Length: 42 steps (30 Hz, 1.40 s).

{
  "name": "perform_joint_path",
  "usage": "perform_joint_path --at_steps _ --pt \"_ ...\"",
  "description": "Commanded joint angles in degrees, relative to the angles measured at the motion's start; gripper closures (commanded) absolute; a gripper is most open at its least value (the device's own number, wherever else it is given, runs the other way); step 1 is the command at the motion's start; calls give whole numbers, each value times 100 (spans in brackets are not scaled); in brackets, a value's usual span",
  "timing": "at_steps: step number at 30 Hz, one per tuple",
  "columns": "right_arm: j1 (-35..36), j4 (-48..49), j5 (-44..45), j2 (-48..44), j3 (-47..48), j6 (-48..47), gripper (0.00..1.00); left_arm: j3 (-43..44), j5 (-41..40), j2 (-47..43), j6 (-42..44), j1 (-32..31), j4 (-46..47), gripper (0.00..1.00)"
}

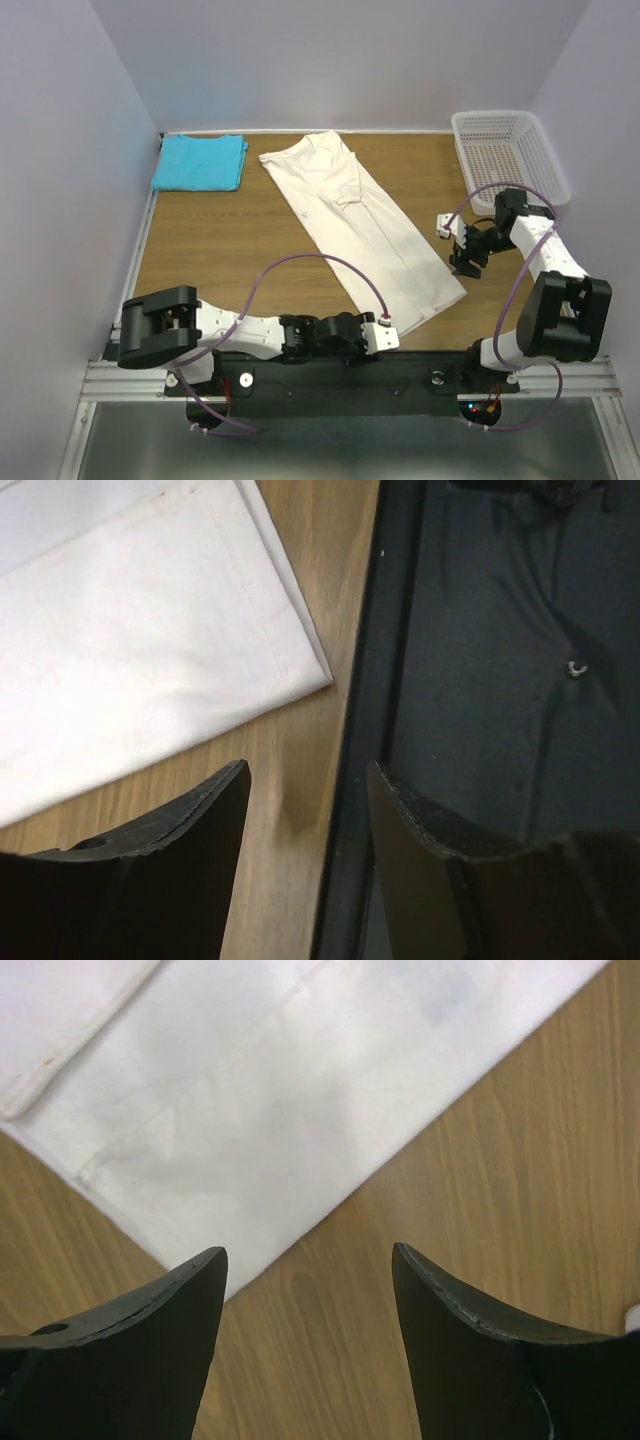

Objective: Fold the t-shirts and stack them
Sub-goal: Fold the tshirt

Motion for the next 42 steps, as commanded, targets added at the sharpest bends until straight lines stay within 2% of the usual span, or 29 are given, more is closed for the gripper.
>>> perform_joint_path --at_steps 1,12,23,29,42 --pt "-62 -791 -399 -144 122 -979 28 300 -450 283 809 -80 710 38" --pt "-228 -862 -486 14 -10 -1023 31 845 -512 1223 1249 -132 966 41" --pt "-492 -958 -381 172 -28 -1216 32 740 15 1347 1241 -132 940 42" --pt "-492 -1011 -407 172 -89 -1260 32 801 59 1092 1048 -132 799 40" --pt "-624 -994 -600 304 60 -997 33 1819 -3 1953 187 -71 650 40"
